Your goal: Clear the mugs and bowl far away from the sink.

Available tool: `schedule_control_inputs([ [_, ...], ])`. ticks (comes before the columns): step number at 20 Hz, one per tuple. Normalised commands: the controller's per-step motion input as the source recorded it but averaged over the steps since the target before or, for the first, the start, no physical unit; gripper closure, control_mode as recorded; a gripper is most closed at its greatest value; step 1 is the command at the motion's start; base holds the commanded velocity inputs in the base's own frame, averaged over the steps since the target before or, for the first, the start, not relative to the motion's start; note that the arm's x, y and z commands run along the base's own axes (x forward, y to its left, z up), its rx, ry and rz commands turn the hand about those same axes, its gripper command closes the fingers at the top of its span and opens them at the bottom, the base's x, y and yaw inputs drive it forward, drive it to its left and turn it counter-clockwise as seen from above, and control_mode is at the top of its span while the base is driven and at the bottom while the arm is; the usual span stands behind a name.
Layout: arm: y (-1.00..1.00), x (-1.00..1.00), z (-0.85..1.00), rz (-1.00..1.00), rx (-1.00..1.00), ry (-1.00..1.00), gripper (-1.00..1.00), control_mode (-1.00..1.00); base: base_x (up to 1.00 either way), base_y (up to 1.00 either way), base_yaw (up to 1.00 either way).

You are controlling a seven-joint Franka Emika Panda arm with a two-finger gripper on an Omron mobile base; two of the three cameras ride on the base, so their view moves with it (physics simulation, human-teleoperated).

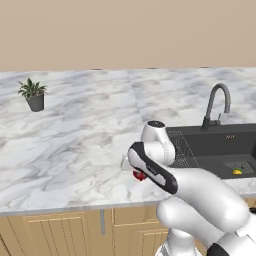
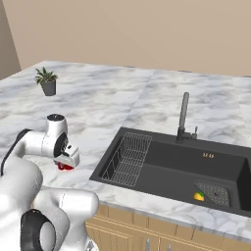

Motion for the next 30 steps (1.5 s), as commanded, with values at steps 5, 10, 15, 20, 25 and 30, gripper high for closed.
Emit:
schedule_control_inputs([
  [5, -0.03, -0.05, 0.67, 0.21, -0.04, -0.26, 1.0, -1.0, 0.0, 0.0, 0.0],
  [10, -0.26, -0.01, 0.95, 0.33, 0.0, -0.07, 1.0, -1.0, 0.0, 0.0, 0.0],
  [15, -0.14, -0.06, 1.0, 0.23, 0.0, 0.17, 1.0, -1.0, 0.0, 0.0, 0.0],
  [20, -0.1, -0.15, 1.0, 0.08, -0.13, 0.21, 1.0, -1.0, 0.0, 0.0, 0.0],
  [25, -0.22, -0.22, 0.82, 0.0, -0.09, 0.26, 1.0, -1.0, 0.0, 0.0, 0.0],
  [30, -0.12, -0.34, 0.07, 0.0, -0.14, -0.14, 1.0, -1.0, 0.0, 0.0, 0.0],
])
